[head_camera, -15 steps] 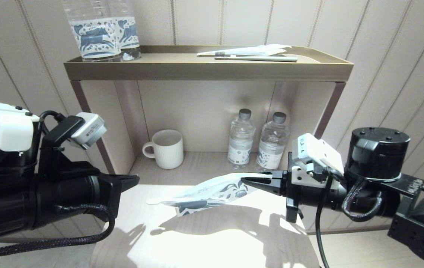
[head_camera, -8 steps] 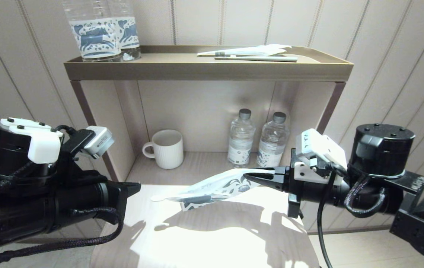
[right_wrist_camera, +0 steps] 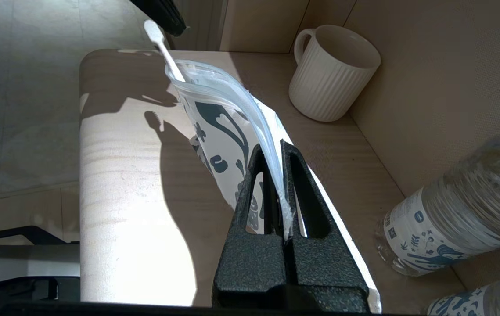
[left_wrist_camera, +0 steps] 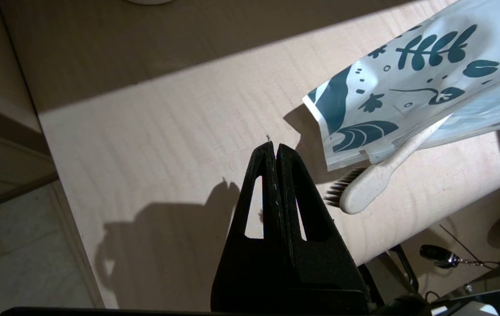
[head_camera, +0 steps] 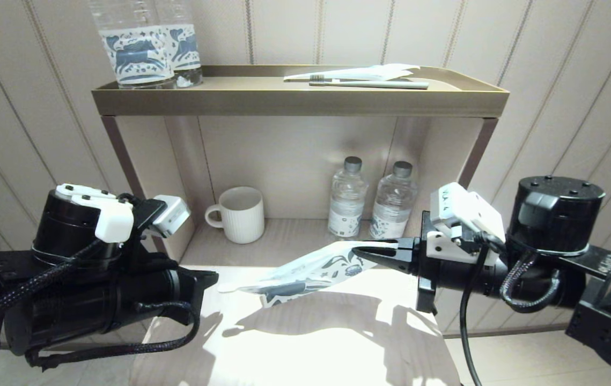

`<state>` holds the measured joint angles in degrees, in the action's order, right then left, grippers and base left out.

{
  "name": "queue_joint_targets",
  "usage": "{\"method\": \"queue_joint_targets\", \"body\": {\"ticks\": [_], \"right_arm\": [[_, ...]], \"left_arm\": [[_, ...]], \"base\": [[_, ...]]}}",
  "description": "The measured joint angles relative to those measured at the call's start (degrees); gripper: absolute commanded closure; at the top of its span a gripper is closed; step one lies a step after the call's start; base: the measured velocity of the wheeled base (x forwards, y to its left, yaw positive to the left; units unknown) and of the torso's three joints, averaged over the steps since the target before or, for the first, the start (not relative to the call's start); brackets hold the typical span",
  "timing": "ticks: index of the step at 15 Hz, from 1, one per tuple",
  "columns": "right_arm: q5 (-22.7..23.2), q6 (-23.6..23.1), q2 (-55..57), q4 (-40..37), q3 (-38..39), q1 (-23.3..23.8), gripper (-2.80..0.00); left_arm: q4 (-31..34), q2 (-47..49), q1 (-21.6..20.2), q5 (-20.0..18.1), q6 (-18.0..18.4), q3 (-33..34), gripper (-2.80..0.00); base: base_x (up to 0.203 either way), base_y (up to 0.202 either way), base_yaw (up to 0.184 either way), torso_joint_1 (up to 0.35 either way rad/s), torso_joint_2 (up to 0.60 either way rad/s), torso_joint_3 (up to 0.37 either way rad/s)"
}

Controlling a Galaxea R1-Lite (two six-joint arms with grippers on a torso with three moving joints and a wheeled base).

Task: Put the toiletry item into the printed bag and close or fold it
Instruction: Hand it to the other hand

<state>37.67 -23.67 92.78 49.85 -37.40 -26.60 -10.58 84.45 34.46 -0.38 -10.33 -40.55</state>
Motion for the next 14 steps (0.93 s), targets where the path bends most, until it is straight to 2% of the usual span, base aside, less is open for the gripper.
{"method": "queue_joint_targets", "body": {"ticks": [4, 8, 11, 14], "right_arm": [[0.0, 0.0, -0.1, 0.0, 0.0, -0.1, 0.0], [0.1, -0.1, 0.1, 0.0, 0.0, -0.2, 0.0], [0.1, 0.0, 0.2, 0.0, 0.0, -0.2, 0.0], [0.1, 0.0, 0.4, -0.1, -0.3, -0.1, 0.0]], "left_arm": [[0.0, 0.9, 0.4, -0.1, -0.1, -0.2, 0.0], [-2.0, 2.6, 3.5, -0.1, -3.0, 0.0, 0.0], [-2.7, 4.6, 6.1, 0.0, -3.4, -0.5, 0.0], [-2.9, 5.6, 6.9, 0.6, -3.3, -1.0, 0.0]], "base": [[0.0, 0.0, 0.0, 0.0, 0.0, 0.0], [0.0, 0.0, 0.0, 0.0, 0.0, 0.0], [0.0, 0.0, 0.0, 0.0, 0.0, 0.0], [0.0, 0.0, 0.0, 0.0, 0.0, 0.0]]}}
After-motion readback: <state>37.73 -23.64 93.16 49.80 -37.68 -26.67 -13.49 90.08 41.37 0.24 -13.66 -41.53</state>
